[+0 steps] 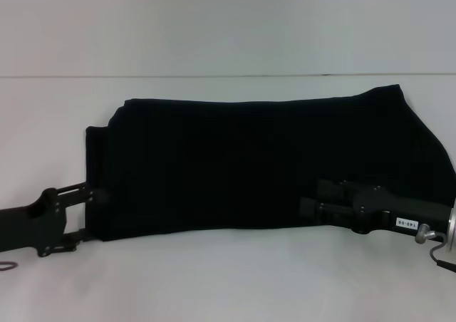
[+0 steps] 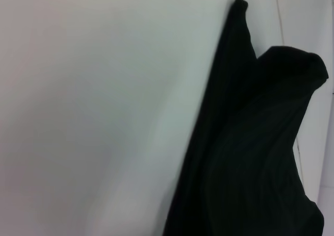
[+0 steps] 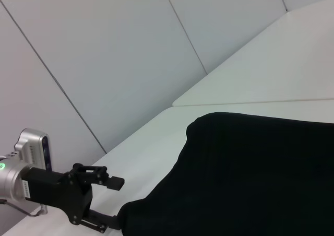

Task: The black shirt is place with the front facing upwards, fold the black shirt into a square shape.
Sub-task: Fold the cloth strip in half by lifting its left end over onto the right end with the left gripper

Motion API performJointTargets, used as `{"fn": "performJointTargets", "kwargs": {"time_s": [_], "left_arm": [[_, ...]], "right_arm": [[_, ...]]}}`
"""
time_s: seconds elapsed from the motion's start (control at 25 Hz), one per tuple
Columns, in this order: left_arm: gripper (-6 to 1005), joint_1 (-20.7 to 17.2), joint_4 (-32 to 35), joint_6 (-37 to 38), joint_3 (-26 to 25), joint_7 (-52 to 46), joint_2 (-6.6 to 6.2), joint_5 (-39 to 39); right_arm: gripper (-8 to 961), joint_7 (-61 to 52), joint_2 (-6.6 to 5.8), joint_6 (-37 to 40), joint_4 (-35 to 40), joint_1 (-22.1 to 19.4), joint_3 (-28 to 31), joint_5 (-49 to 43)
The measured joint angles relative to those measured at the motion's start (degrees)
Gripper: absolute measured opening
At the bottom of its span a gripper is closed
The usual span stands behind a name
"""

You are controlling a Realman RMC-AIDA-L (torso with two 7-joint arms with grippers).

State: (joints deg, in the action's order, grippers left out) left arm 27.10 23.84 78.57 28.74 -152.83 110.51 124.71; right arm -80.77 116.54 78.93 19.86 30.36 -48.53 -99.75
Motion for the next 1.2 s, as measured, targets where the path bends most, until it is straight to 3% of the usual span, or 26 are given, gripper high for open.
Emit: {"fn": "performJointTargets", "kwargs": {"time_s": [0.4, 0.68, 1.04, 1.2], "left_arm": [[843, 3.47, -1.79, -3.11, 1.26, 0.42, 0.05, 0.0], [841, 3.77, -1.72, -3.15, 1.71, 0.36, -0.25, 0.0], [841, 3.95, -0.18, 0.02, 5.28, -3.79, -2.41, 1.18], [840, 3.75, 0.16, 0.99, 5.31, -5.05, -2.54, 1.66]], "right_arm": [[838, -0.07, 0.0, 0.09, 0.0, 0.13, 0.19, 0.06], [838, -0.08, 0.0, 0.09, 0.0, 0.21, 0.2, 0.22], [838, -0.06, 0.07, 0.08, 0.22, 0.39, 0.19, 0.26], [838, -0.17, 0.15, 0.08, 0.58, 0.32, 0.18, 0.29]]}}
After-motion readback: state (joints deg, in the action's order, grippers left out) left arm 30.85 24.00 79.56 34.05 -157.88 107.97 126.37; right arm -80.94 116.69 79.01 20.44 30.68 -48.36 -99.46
